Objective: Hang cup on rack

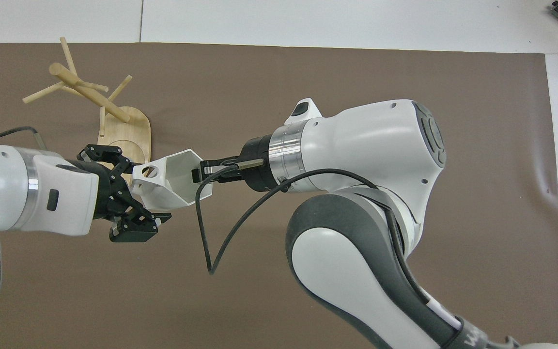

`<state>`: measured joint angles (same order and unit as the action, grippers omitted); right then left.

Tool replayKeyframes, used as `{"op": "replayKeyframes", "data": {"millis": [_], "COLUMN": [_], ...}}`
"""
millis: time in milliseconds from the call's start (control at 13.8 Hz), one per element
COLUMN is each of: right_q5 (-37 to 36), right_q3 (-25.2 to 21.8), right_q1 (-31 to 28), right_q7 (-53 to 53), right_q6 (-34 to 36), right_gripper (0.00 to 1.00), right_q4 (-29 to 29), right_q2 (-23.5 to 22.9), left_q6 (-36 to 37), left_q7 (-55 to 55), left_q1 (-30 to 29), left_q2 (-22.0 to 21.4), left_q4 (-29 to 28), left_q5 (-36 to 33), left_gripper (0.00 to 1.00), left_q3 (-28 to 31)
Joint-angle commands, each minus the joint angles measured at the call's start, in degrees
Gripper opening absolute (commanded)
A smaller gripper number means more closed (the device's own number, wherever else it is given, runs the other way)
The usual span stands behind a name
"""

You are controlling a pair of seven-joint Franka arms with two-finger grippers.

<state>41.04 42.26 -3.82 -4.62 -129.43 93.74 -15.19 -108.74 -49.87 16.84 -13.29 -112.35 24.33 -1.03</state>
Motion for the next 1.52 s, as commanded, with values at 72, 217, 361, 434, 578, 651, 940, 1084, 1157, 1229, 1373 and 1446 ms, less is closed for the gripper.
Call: {"op": "replayKeyframes", "data": {"millis": [72, 217, 361, 434, 578, 651, 940, 1084, 1157, 1229, 1373, 1446], "right_q5": [-1.2, -1.1, -1.1, -0.9, -0.8, -0.7, -0.3, 0.4, 0.9, 0.9, 0.9, 0.9], "right_q3": [1.1, 1.1, 1.1, 1.1, 1.1, 1.1, 1.2, 1.3, 1.3, 1.3, 1.3, 1.3], "right_q1": [-0.3, -0.3, -0.3, -0.3, -0.3, -0.3, -0.3, -0.3, -0.3, -0.3, -0.3, -0.3], "right_q7": [-1.4, -1.4, -1.4, -1.4, -1.4, -1.5, -4.0, -4.0, -4.0, -4.0, -4.0, -4.0], "right_q6": [-0.7, -0.7, -0.7, -0.7, -1.1, -1.1, -0.7, -0.7, -0.7, -0.7, -0.7, -0.7], "right_gripper": [0.00, 0.00, 0.00, 0.00, 0.00, 0.00, 0.00, 0.00, 0.00, 0.00, 0.00, 0.00], "right_q4": [-1.4, -1.4, -1.4, -1.4, -1.5, -1.5, -1.5, -1.5, -1.5, -1.5, -1.5, -1.5], "right_q2": [-1.5, -1.5, -1.5, -1.6, -1.6, -1.6, -1.6, -1.7, -1.7, -1.7, -1.7, -1.7], "left_q6": [-5.0, -5.0, -5.1, -5.0, -4.6, -4.2, 0.2, 2.0, 2.6, 3.1, 4.4, 5.2], "left_q7": [2.0, 2.2, 2.5, 2.8, 3.1, 3.4, 3.4, 3.4, 3.4, 3.4, 3.4, 3.5], "left_q1": [1.3, 1.4, 1.5, 1.5, 1.4, 1.4, 0.7, 0.7, 0.6, 0.6, -0.1, -0.7], "left_q2": [-1.2, -1.3, -1.3, -1.3, -1.3, -1.1, -1.4, -1.5, -1.9, -2.7, -3.9, -4.7], "left_q4": [-2.6, -2.8, -2.8, -2.7, -2.4, -2.0, -0.8, 0.0, 0.0, 0.0, 0.0, 0.0], "left_q5": [0.8, 0.8, 0.8, 0.8, 0.8, 0.7, 0.6, 0.5, 0.5, 0.5, 0.5, 0.5], "left_gripper": [1.00, 1.00, 1.00, 1.00, 0.99, 0.99, 1.00, 1.00, 1.00, 1.00, 1.00, 1.00], "left_q3": [-0.7, -0.7, -0.8, -1.0, -1.3, -1.3, -1.0, -0.8, -0.6, -0.6, -0.5, -0.6]}}
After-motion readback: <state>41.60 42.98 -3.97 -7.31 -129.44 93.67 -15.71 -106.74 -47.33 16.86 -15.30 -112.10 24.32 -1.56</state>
